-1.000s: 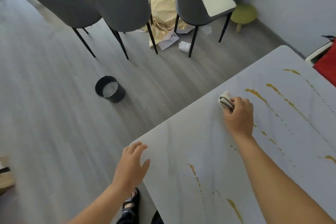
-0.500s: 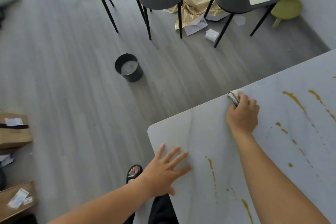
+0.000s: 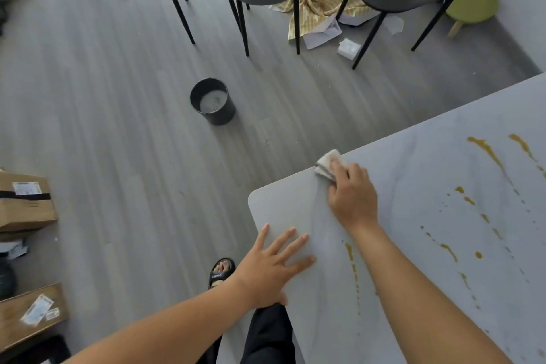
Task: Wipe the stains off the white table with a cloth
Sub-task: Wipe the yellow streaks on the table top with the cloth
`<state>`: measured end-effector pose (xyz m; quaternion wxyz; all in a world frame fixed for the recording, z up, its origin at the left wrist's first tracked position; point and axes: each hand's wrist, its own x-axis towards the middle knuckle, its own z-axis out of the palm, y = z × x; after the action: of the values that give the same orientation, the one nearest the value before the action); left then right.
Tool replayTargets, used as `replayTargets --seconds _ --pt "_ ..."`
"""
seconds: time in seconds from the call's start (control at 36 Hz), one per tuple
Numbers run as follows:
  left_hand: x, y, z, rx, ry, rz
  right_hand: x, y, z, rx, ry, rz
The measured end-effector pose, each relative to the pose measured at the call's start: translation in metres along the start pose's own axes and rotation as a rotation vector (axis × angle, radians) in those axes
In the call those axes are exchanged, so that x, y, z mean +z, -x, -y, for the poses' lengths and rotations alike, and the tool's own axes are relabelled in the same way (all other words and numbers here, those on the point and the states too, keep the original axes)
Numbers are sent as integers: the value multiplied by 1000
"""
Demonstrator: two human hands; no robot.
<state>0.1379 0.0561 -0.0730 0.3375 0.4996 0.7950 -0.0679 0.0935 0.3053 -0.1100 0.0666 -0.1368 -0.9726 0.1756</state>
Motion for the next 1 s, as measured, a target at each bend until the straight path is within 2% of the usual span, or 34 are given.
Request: replayTargets --seconds 0.03,0.06,0.17,0.19,0.25,0.36,0.39,0.42,0.5,0.53,0.58,0.67,0.75,0.83,0.89,0.94,1.0 --pt "-1 -1 -1 -1 2 -2 1 2 -1 -64 15 14" --pt "-1 -1 -1 -2 5 5 0 3 -2 -55 3 12" --pt "-4 0 -9 -20 15 30 -5 -2 6 430 -119 -27" --pt "-4 0 -11 -28 17 31 -5 -1 14 481 -114 -32" --pt "-4 2 -14 -41 26 12 -1 9 31 367 -88 -37" --pt "9 10 -16 -52 64 -89 10 29 49 -150 -16 51" --pt "14 14 -15 -55 68 -126 9 28 48 -172 -8 54" --pt "18 18 -14 -58 70 -167 8 27 47 -116 -22 41" --pt "26 34 -10 -63 106 -270 9 21 50 242 -86 -48" --pt "28 41 -8 -69 127 -298 10 21 55 297 -87 -69" --pt "30 55 -5 -104 179 -364 16 24 70 257 -68 -79" --pt "31 73 -1 -233 296 -407 26 41 96 93 -55 -33" --pt "33 89 6 -392 454 -400 33 61 120 -16 -86 -8" --pt "38 106 11 -492 617 -374 30 79 144 -49 -118 107" --pt "37 119 8 -549 720 -409 22 86 156 43 -217 298" --pt "32 133 2 -590 827 -432 2 95 168 204 -457 511" --pt "25 146 -7 -635 925 -480 -31 105 177 495 -826 532"
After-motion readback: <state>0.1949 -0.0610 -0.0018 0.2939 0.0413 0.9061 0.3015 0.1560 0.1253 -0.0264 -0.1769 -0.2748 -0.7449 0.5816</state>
